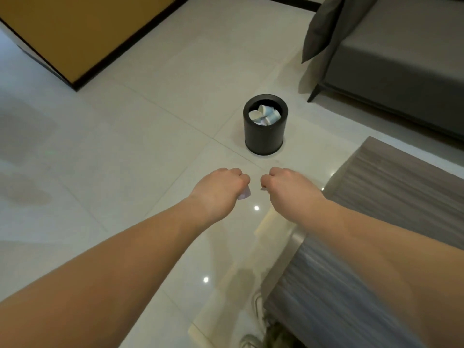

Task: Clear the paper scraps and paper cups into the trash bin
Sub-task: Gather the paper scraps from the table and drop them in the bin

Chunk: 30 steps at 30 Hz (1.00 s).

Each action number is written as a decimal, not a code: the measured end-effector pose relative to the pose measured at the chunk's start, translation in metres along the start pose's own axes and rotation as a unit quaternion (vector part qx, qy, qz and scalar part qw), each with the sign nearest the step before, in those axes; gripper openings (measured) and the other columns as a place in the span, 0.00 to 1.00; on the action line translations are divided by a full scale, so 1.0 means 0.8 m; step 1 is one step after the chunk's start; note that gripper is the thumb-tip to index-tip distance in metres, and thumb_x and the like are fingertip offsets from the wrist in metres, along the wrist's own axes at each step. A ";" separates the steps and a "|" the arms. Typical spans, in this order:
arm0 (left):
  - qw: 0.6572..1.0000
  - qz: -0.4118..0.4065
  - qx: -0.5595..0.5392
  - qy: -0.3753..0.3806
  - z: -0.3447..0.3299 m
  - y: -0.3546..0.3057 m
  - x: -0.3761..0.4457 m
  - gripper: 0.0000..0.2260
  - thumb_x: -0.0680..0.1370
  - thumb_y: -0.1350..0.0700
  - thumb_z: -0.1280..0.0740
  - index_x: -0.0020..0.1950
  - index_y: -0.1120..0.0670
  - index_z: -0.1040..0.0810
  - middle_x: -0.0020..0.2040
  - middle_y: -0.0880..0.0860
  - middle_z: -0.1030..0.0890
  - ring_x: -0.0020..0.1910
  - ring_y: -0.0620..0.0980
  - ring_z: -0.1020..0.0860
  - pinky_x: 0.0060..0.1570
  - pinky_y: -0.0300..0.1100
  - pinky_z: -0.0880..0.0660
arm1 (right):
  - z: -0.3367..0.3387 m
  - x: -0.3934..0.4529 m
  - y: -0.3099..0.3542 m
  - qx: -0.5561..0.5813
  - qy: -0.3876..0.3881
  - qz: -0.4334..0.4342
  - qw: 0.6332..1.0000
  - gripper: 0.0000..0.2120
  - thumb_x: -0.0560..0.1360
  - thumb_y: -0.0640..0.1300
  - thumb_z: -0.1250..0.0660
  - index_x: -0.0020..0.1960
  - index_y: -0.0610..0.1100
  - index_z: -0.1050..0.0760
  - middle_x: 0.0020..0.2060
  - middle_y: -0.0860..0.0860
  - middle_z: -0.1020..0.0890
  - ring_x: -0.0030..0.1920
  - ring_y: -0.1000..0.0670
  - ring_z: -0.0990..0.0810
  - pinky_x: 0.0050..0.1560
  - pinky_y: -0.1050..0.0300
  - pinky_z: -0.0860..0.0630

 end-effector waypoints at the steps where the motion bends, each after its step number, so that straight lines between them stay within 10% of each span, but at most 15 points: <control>1: 1.000 -0.001 -0.011 -0.002 0.001 0.011 0.004 0.16 0.69 0.70 0.42 0.44 0.49 0.31 0.42 0.47 0.33 0.38 0.52 0.33 0.36 0.44 0.36 | 0.004 0.014 0.003 0.007 0.004 0.000 1.000 0.13 0.76 0.33 0.41 0.58 0.43 0.26 0.49 0.45 0.26 0.48 0.43 0.25 0.44 0.49 0.26; 30: 0.990 -0.043 -0.135 -0.016 0.088 0.269 0.237 0.11 0.70 0.67 0.43 0.39 0.51 0.30 0.48 0.50 0.22 0.44 0.55 0.25 0.44 0.50 0.25 | 0.067 0.314 -0.069 0.052 -0.012 -0.196 0.979 0.11 0.74 0.32 0.39 0.54 0.41 0.26 0.47 0.46 0.27 0.47 0.42 0.25 0.41 0.52 0.30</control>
Point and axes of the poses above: each hand's wrist, its own x-axis towards the middle knuckle, its own z-axis out of the back of the hand, y = z × x, the point moved 10 cm from there along x, towards the middle knuckle
